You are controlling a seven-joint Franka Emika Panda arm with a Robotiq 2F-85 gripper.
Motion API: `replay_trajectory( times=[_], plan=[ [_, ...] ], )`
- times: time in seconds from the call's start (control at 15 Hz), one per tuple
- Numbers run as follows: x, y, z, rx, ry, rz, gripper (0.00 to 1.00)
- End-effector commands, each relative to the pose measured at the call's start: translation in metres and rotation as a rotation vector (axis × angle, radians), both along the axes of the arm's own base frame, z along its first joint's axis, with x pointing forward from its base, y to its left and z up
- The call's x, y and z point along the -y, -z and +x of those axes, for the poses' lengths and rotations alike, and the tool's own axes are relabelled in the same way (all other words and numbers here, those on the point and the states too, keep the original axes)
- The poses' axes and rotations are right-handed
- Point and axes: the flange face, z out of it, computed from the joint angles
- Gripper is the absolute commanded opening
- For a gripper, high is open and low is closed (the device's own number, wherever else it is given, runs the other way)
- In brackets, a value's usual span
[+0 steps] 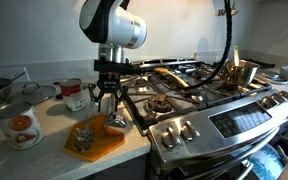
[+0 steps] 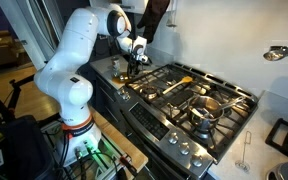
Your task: Pick up one silver serving spoon from the silver pot and put it on the orange mat on the kitchen counter
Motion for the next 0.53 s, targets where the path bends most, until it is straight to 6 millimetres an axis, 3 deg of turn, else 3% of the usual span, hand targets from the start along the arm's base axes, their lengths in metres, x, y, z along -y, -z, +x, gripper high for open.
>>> replay_trajectory(
  times=[0.0, 0.07, 0.2, 0.47],
  plan=[
    [0.002, -0.009, 0.004, 0.004, -0.006, -0.015, 0.82],
    [0.005, -0.019, 0.005, 0.017, 0.007, -0.023, 0.92],
    [0.015, -0.044, 0.000, 0.029, 0.044, -0.031, 0.99],
    [0.041, -0.090, -0.027, 0.037, 0.045, -0.112, 1.00]
  ],
)
